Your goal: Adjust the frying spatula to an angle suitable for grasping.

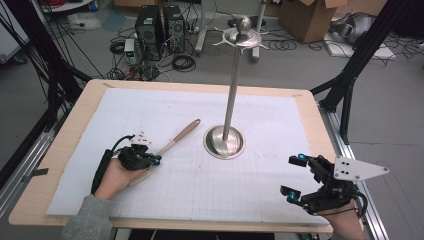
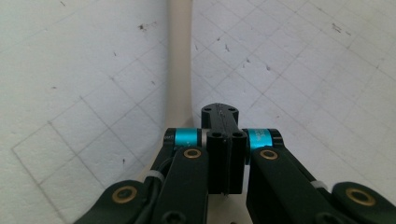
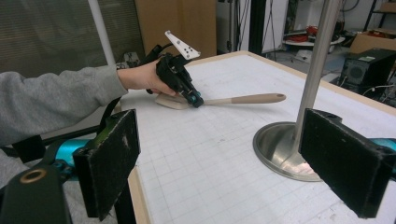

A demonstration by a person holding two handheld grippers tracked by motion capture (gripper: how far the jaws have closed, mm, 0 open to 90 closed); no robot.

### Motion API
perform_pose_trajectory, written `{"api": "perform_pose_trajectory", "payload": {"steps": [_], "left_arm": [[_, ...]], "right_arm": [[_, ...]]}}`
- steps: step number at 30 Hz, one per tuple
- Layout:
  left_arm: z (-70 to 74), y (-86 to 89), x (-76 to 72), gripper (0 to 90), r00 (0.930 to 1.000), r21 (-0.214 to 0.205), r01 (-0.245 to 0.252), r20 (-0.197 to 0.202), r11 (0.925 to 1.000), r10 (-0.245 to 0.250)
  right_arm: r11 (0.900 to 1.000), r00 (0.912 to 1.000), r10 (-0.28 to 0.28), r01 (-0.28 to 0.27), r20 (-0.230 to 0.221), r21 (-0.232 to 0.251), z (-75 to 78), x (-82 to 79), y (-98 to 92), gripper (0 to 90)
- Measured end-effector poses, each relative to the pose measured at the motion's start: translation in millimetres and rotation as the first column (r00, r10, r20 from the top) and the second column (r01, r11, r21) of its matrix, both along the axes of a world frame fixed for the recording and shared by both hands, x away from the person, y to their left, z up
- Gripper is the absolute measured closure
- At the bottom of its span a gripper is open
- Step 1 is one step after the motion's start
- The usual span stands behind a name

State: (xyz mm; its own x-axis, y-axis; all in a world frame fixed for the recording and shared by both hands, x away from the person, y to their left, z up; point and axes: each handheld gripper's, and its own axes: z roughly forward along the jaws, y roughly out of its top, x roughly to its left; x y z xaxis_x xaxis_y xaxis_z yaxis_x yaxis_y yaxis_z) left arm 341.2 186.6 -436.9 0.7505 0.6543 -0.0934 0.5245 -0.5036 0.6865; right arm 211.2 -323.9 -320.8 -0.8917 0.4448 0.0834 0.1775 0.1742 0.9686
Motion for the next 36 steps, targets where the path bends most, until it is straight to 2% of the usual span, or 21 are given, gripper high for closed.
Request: {"api": "perform_pose_trajectory", "payload": {"steps": [4,7,10,11,19,24,25,29,32,36], "left_arm": [[0.7,0.6,1.0,89.8,0.9999,-0.013,-0.008,-0.01,0.9999,0.008],[3.6,0.1,1.1,89.8,1.0,-0.034,-0.002,-0.001,0.9994,0.002],[7.3,0.1,1.1,89.7,0.9999,-0.052,0.0,0.015,0.9986,0.001],[11.5,0.7,0.6,89.7,0.9996,-0.071,0.002,0.027,0.9975,0.0],[23.0,0.7,-2.6,89.6,0.9974,-0.091,-0.001,0.071,0.9958,0.007],[35.2,0.2,-6.6,89.3,0.9928,-0.112,0.002,0.119,0.9937,0.011],[35.2,0.2,-6.6,88.3,0.9928,-0.112,0.002,0.119,0.9937,0.011],[40.8,2.9,-8.6,79.2,0.9893,-0.166,0.008,0.145,0.9861,0.016],[45.0,3.5,-10.0,68.7,0.9861,-0.181,-0.008,0.161,0.9835,0.038],[49.7,2.8,-11.2,55.7,0.9811,-0.201,-0.008,0.188,0.9797,0.046]], "right_arm": [[1.0,1.0,0.005,-0.005,-0.004,-0.003,-0.4,1.3,2.2,11.7],[0.9999,1.0,0.006,-0.006,-0.003,-0.008,-0.5,2.2,3.4,11.7],[0.9999,0.9999,0.009,-0.009,-0.007,-0.012,-1.2,3.0,4.2,11.7],[0.9999,0.9999,0.008,-0.008,-0.009,-0.011,-1.4,3.0,4.7,11.7],[0.9998,0.9999,0.01,-0.01,-0.004,-0.017,-1.1,3.2,5.5,11.7],[0.9998,0.9999,0.01,-0.01,-0.01,-0.016,-0.7,2.6,4.9,11.7],[0.9998,0.9999,0.01,-0.01,-0.01,-0.016,-0.7,2.6,4.9,11.7],[0.9998,0.9999,0.009,-0.009,-0.011,-0.018,-0.2,2.2,5.4,11.7],[0.9998,0.9999,0.011,-0.011,-0.007,-0.017,0.5,1.7,5.9,11.7],[0.9998,1.0,0.007,-0.007,-0.003,-0.016,1.4,1.3,5.7,11.7]]}}
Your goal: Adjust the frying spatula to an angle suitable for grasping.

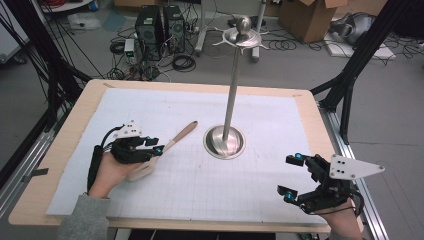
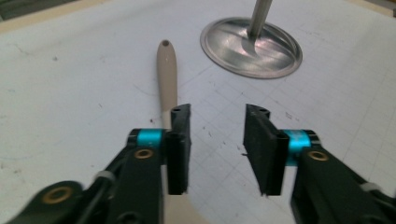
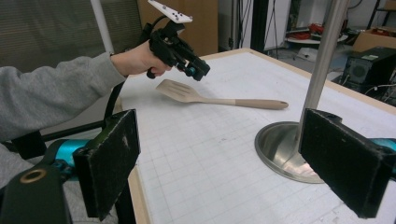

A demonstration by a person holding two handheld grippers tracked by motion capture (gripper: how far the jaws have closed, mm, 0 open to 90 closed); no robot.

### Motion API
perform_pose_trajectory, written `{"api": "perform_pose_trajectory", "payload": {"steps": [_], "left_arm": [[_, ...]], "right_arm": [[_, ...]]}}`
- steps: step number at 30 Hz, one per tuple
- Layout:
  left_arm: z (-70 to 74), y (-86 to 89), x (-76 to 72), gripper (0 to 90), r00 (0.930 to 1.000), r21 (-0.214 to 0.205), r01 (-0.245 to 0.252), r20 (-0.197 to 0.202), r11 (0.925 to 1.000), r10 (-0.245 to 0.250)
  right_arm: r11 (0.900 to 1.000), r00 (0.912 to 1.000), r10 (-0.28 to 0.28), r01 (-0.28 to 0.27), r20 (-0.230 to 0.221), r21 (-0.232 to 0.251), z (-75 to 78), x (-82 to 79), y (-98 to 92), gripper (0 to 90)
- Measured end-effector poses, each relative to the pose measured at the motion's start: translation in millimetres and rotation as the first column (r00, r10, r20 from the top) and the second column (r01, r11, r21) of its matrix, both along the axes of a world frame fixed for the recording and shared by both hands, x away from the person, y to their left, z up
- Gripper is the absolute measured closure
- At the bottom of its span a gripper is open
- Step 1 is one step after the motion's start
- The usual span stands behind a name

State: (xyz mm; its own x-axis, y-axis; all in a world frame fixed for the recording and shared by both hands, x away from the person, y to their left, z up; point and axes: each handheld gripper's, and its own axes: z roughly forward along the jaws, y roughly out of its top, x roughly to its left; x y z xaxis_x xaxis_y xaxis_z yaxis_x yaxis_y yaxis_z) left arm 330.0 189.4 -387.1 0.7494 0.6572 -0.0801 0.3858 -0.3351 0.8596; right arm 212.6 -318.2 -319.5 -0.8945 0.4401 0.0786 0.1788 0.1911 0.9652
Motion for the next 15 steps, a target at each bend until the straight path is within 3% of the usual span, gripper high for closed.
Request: {"api": "perform_pose_trajectory", "payload": {"steps": [3,7,10,13,15], "left_arm": [[1.3,0.4,0.7,41.2,0.9995,-0.002,0.008,0.031,1.0,-0.008],[0.7,1.5,2.2,22.6,0.9994,-0.016,0.013,0.031,0.9998,-0.012],[1.8,3.4,3.4,8.7,0.9998,-0.055,-0.016,0.007,0.9983,0.016],[4.2,5.8,2.5,8.1,1.0,-0.097,-0.004,-0.001,0.9952,0.004],[5.2,6.6,3.0,6.0,1.0,-0.101,-0.003,-0.007,0.9948,0.002]], "right_arm": [[1.0,1.0,-0.006,0.006,0.007,0.0,0.0,0.9,-1.0,11.7],[0.9999,0.9999,-0.014,0.014,0.0,0.002,-0.2,1.4,-0.8,11.7],[1.0,1.0,-0.004,0.004,-0.004,-0.008,-0.7,0.7,2.6,11.7],[0.9999,1.0,0.004,-0.004,-0.007,-0.016,-0.9,0.7,4.5,11.7],[0.9999,1.0,0.005,-0.005,0.001,-0.014,-0.9,1.4,4.2,11.7]]}}
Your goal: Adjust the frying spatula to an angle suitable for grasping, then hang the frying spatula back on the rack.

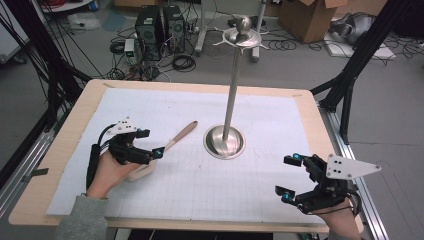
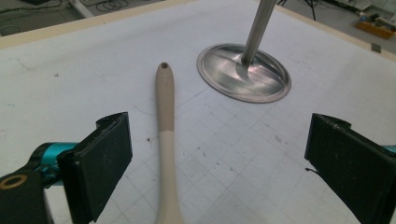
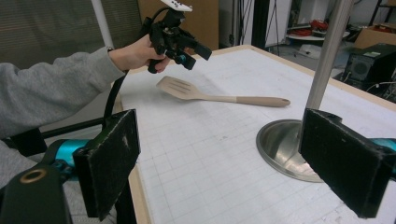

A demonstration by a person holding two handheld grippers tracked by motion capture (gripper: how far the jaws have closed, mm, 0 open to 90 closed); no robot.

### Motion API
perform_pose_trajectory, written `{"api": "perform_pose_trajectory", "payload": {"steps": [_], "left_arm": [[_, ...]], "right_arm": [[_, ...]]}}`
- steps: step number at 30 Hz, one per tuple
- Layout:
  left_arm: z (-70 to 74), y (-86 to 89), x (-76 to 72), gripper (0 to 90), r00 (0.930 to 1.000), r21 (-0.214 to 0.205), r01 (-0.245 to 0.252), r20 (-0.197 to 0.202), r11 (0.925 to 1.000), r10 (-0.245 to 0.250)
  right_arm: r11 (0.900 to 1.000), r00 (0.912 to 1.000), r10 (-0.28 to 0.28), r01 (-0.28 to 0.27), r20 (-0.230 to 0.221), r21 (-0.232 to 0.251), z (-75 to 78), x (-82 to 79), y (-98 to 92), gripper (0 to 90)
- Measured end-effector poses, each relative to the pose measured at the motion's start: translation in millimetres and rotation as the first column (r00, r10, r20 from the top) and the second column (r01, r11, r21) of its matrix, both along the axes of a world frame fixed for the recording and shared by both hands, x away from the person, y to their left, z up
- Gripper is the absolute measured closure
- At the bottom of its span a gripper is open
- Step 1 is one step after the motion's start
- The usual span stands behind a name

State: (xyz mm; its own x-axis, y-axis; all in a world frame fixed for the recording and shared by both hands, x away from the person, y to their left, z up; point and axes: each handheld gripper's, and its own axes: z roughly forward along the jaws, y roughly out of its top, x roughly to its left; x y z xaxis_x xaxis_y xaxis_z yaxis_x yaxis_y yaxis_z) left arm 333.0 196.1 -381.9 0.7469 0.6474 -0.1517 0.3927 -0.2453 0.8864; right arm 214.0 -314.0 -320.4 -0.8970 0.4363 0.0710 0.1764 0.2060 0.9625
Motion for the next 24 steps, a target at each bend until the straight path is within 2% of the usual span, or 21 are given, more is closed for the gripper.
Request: {"api": "perform_pose_trajectory", "payload": {"steps": [4,16,24], "left_arm": [[-1.5,-0.3,1.8,6.0,0.9999,-0.006,-0.001,-0.012,1.0,0.001],[-11.7,-8.6,11.6,6.0,0.9998,0.038,0.006,-0.018,0.9993,-0.006],[-16.0,-10.7,20.2,6.2,0.9997,0.037,-0.011,-0.024,0.9993,0.011]], "right_arm": [[1.0,1.0,-0.004,0.004,-0.005,0.005,-0.6,0.2,-2.5,11.7],[0.9999,0.9999,-0.015,0.015,0.0,0.009,1.7,-6.1,-6.0,11.7],[0.9998,0.9999,-0.015,0.015,0.0,0.009,-0.5,-10.9,-8.4,11.7]]}}
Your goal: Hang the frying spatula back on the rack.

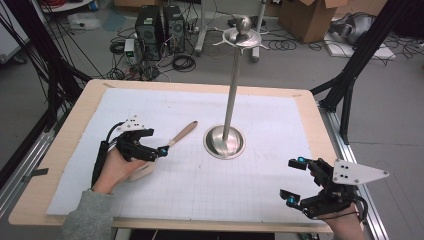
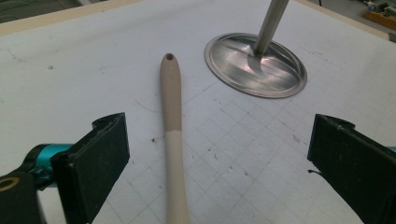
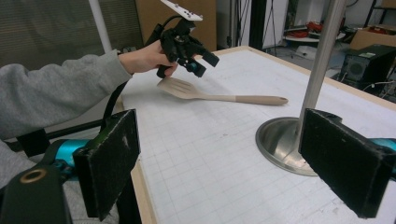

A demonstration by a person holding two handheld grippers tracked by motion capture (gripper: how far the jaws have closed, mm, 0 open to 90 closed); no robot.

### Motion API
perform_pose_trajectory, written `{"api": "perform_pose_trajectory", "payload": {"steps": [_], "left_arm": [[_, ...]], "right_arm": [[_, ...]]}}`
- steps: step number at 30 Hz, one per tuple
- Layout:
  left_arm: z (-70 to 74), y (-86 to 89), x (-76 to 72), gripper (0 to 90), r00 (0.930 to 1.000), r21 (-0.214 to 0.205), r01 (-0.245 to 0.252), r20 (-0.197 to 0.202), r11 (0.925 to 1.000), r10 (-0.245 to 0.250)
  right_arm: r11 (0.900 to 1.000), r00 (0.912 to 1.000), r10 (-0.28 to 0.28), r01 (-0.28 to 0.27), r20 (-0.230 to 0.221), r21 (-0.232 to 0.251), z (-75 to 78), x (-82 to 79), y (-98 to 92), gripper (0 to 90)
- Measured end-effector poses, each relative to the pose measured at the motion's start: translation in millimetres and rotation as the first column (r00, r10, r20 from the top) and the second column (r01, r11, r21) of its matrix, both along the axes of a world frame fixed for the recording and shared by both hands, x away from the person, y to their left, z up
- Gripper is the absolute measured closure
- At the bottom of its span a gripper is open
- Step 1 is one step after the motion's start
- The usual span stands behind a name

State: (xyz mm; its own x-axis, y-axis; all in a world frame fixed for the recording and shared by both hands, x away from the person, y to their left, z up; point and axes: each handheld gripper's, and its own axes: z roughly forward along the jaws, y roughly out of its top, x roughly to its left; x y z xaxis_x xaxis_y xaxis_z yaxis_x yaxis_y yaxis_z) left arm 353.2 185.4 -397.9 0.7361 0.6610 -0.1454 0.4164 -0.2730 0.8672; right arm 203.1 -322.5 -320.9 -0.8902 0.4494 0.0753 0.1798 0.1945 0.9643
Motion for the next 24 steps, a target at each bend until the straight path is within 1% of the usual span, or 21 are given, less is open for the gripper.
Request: {"api": "perform_pose_trajectory", "payload": {"steps": [3,4,7,10,11,13,14,15,16,18,19,23,24], "left_arm": [[-3.5,0.3,4.6,7.1,0.9999,0.002,-0.01,-0.006,0.9999,0.01],[-4.9,0.1,6.2,7.6,0.9999,0.005,-0.013,-0.008,0.9999,0.013],[-8.1,-1.6,9.1,8.4,0.9997,0.009,-0.023,-0.008,0.9997,0.023],[-12.2,-6.2,14.0,8.4,0.9996,0.032,-0.013,-0.023,0.9994,0.014],[-12.2,-7.5,14.9,8.4,0.9996,0.031,-0.013,-0.024,0.9994,0.014],[-12.5,-9.5,16.2,8.4,0.9999,0.023,-0.013,-0.011,0.9996,0.013],[-12.5,-9.5,16.2,8.7,0.9999,0.023,-0.013,-0.011,0.9996,0.013],[-14.2,-9.9,18.2,8.9,0.9998,0.023,-0.019,-0.008,0.9996,0.02],[-14.2,-9.9,18.2,9.1,0.9998,0.023,-0.019,-0.008,0.9996,0.02],[-17.4,-8.3,21.8,9.3,0.9993,0.02,-0.031,-0.023,0.9993,0.031],[-17.4,-8.3,21.8,9.3,0.9993,0.02,-0.031,-0.023,0.9993,0.031],[-21.3,-8.1,24.8,10.6,0.9986,0.044,-0.03,-0.041,0.9986,0.032],[-22.1,-8.6,25.0,11.1,0.9985,0.048,-0.03,-0.045,0.9984,0.032]], "right_arm": [[1.0,1.0,-0.003,0.003,-0.007,0.002,-0.1,-2.9,-1.6,11.7],[1.0,1.0,-0.005,0.005,0.001,0.004,-0.2,-2.9,-2.2,11.7],[0.9999,0.9999,-0.012,0.012,-0.005,0.004,-0.5,-6.0,-4.3,11.7],[0.9998,0.9998,-0.019,0.019,-0.002,0.004,-0.8,-9.4,-5.6,11.7],[0.9998,0.9998,-0.02,0.02,-0.004,0.003,-1.0,-10.8,-6.2,11.7],[0.9997,0.9997,-0.023,0.023,-0.011,0.003,-1.4,-13.3,-7.8,11.7],[0.9996,0.9996,-0.026,0.026,-0.01,0.005,-1.4,-14.2,-8.9,11.7],[0.9996,0.9996,-0.029,0.029,0.0,0.004,-1.6,-14.2,-10.3,11.7],[0.9994,0.9995,-0.032,0.032,-0.005,0.008,-1.7,-15.3,-11.2,11.7],[0.9993,0.9993,-0.036,0.036,-0.005,0.01,-1.9,-16.8,-12.9,11.7],[0.9991,0.9991,-0.041,0.041,-0.007,0.008,-1.9,-17.8,-13.4,11.7],[0.9989,0.9989,-0.046,0.046,-0.003,0.009,-2.0,-19.6,-14.8,11.7],[0.9988,0.9989,-0.047,0.047,-0.008,0.008,-2.0,-20.1,-14.6,11.7]]}}
